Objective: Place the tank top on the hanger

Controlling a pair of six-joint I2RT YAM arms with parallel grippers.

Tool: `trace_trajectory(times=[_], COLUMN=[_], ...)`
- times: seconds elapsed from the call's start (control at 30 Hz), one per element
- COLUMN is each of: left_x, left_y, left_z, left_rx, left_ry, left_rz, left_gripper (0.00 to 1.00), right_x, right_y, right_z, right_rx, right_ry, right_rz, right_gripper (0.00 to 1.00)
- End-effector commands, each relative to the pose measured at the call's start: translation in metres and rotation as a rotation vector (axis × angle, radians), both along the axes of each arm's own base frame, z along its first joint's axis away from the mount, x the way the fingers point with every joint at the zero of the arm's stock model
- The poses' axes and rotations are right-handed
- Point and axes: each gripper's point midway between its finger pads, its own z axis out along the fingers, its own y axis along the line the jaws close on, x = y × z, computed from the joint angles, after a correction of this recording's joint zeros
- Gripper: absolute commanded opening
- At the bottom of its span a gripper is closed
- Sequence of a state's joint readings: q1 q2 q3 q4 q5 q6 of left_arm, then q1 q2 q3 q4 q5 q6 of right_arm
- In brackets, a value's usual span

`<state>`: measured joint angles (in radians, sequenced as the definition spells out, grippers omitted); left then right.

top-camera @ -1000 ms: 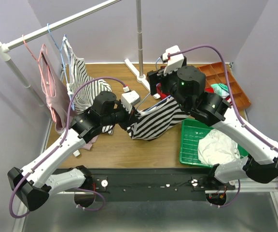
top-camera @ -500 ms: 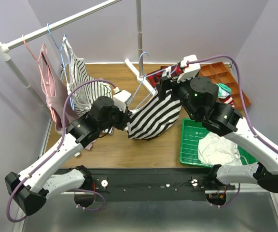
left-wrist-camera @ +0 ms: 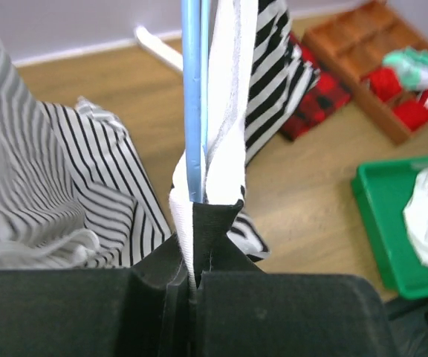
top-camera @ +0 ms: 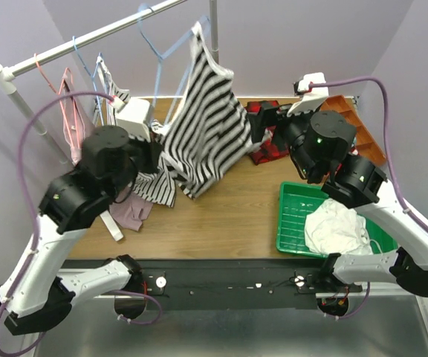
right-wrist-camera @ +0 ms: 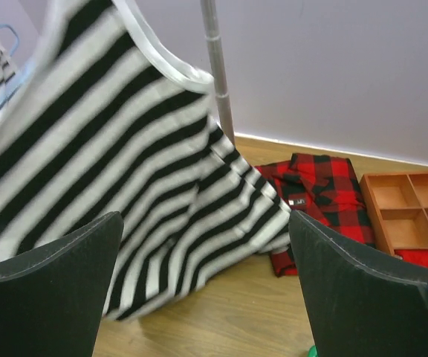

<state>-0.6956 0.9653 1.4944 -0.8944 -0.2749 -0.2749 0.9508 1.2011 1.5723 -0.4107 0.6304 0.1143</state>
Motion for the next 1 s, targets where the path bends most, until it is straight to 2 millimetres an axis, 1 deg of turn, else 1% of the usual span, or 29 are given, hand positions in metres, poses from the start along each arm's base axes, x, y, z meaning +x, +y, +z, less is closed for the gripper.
trace_trajectory(times=[0.0, 0.03, 0.07, 0.13, 0.17, 0.2, 0.3, 0.33, 0.4, 0.43, 0.47, 0.5, 0.53, 0.6, 0.63, 0.67, 0.7, 0.73, 0.8, 0.83, 0.9, 0.93, 0.97], left_x=[-0.004, -0.006, -0.007, -0.009, -0.009, -0.009, -0.008, -0.005, -0.003, 0.002, 0.004, 0.008, 0.014, 0.021, 0.030, 0.034, 0.038, 0.048, 0.058, 0.066, 0.077, 0.085, 0.088], left_y=[0.036, 0.041, 0.042, 0.044, 0.043, 0.042, 0.039, 0.034, 0.029, 0.024, 0.020, 0.019, 0.014, 0.006, 0.001, -0.002, -0.006, -0.011, -0.016, -0.021, -0.017, -0.019, -0.020], left_z=[0.054, 0.065, 0.068, 0.071, 0.069, 0.067, 0.049, 0.038, 0.028, 0.019, 0.016, 0.014, 0.010, 0.007, 0.006, 0.006, 0.006, 0.007, 0.006, 0.006, 0.009, 0.011, 0.014], left_rx=[0.013, 0.012, 0.015, 0.025, 0.027, 0.024, 0.027, 0.026, 0.020, 0.015, 0.012, 0.006, 0.001, -0.016, -0.021, -0.032, -0.045, -0.053, -0.065, -0.062, -0.070, -0.089, -0.103], left_ry=[-0.074, -0.086, -0.085, -0.078, -0.071, -0.064, -0.031, -0.011, 0.007, 0.021, 0.028, 0.030, 0.035, 0.043, 0.041, 0.041, 0.040, 0.040, 0.048, 0.056, 0.048, 0.043, 0.038], left_rz=[0.133, 0.148, 0.148, 0.145, 0.143, 0.144, 0.143, 0.138, 0.133, 0.135, 0.133, 0.145, 0.154, 0.156, 0.170, 0.177, 0.184, 0.196, 0.216, 0.225, 0.272, 0.284, 0.287], left_gripper=[0.00, 0.00, 0.00, 0.00, 0.00, 0.00, 0.00, 0.00, 0.00, 0.00, 0.00, 0.00, 0.00, 0.00, 0.00, 0.00, 0.00, 0.00, 0.00, 0.00, 0.00, 0.00, 0.00], right_x=[0.002, 0.004, 0.005, 0.007, 0.008, 0.009, 0.011, 0.011, 0.013, 0.013, 0.013, 0.012, 0.011, 0.010, 0.010, 0.009, 0.010, 0.009, 0.010, 0.009, 0.008, 0.008, 0.007], right_y=[-0.001, 0.002, 0.003, 0.006, 0.006, 0.007, 0.011, 0.013, 0.014, 0.014, 0.014, 0.013, 0.013, 0.013, 0.013, 0.013, 0.013, 0.011, 0.010, 0.009, 0.008, 0.007, 0.006], right_z=[0.026, 0.023, 0.024, 0.024, 0.023, 0.021, 0.012, 0.008, 0.001, 0.000, -0.004, -0.004, -0.007, -0.012, -0.016, -0.018, -0.024, -0.025, -0.029, -0.031, -0.031, -0.030, -0.031], right_rx=[0.031, 0.022, 0.024, 0.021, 0.019, 0.014, 0.007, 0.004, -0.005, -0.003, -0.008, -0.006, -0.003, 0.000, 0.003, 0.003, -0.008, -0.008, -0.011, -0.012, -0.010, -0.006, -0.006], right_ry=[-0.032, -0.026, -0.027, -0.028, -0.027, -0.024, -0.010, -0.003, 0.008, 0.013, 0.020, 0.020, 0.029, 0.040, 0.048, 0.050, 0.059, 0.061, 0.069, 0.072, 0.071, 0.069, 0.070], right_rz=[-0.023, -0.023, -0.024, -0.024, -0.026, -0.027, -0.026, -0.024, -0.026, -0.028, -0.030, -0.028, -0.030, -0.027, -0.024, -0.026, -0.031, -0.036, -0.041, -0.044, -0.046, -0.049, -0.046], right_gripper=[1.00, 1.00, 1.00, 1.00, 1.00, 1.00, 1.00, 1.00, 1.00, 1.00, 1.00, 1.00, 1.00, 1.00, 1.00, 1.00, 1.00, 1.00, 1.00, 1.00, 1.00, 1.00, 1.00])
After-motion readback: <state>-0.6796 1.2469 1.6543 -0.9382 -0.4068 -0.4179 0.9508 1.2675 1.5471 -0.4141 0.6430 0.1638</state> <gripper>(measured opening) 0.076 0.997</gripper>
